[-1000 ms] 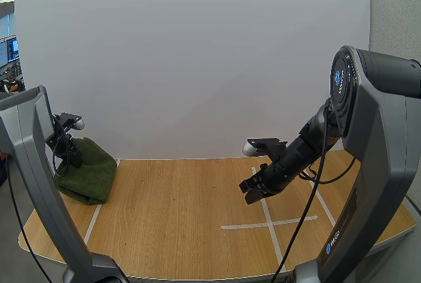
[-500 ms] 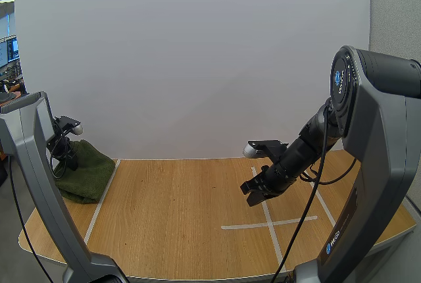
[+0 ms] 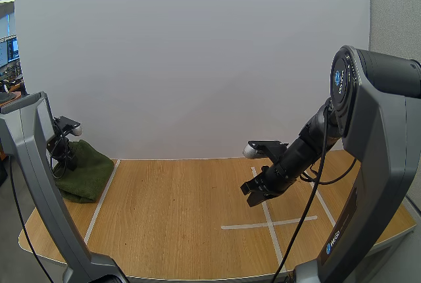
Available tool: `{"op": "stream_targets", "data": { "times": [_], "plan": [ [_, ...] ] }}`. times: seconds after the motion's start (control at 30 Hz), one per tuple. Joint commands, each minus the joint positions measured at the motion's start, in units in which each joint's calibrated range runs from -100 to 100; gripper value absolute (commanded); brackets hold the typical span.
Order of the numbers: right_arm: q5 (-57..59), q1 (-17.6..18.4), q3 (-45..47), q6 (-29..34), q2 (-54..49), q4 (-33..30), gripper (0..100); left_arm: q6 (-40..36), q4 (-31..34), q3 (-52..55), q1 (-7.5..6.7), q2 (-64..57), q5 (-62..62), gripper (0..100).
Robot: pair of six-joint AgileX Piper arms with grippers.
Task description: Fold the towel
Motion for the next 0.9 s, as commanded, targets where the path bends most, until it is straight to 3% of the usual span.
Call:
{"op": "stream_targets", "data": {
  "times": [0.0, 0.6, 0.73, 0.87],
  "plan": [
    [1.29, 0.13, 0.13, 0.08, -0.72, -0.47, 0, -0.94, -0.28, -0.89, 0.06, 1.09, -0.72, 0],
    [1.29, 0.13, 0.13, 0.08, -0.72, -0.57, 0, -1.80, 0.21, -2.30, 0.06, 1.21, -3.71, 0],
    [1.29, 0.13, 0.13, 0.08, -0.72, -0.79, 0, -7.06, 2.36, -2.30, 0.06, 1.21, -9.08, 0],
    [1.29, 0.13, 0.13, 0.08, -0.72, -0.79, 0, -7.41, 2.11, -2.30, 0.06, 1.21, -7.40, 0]
  ]
}}
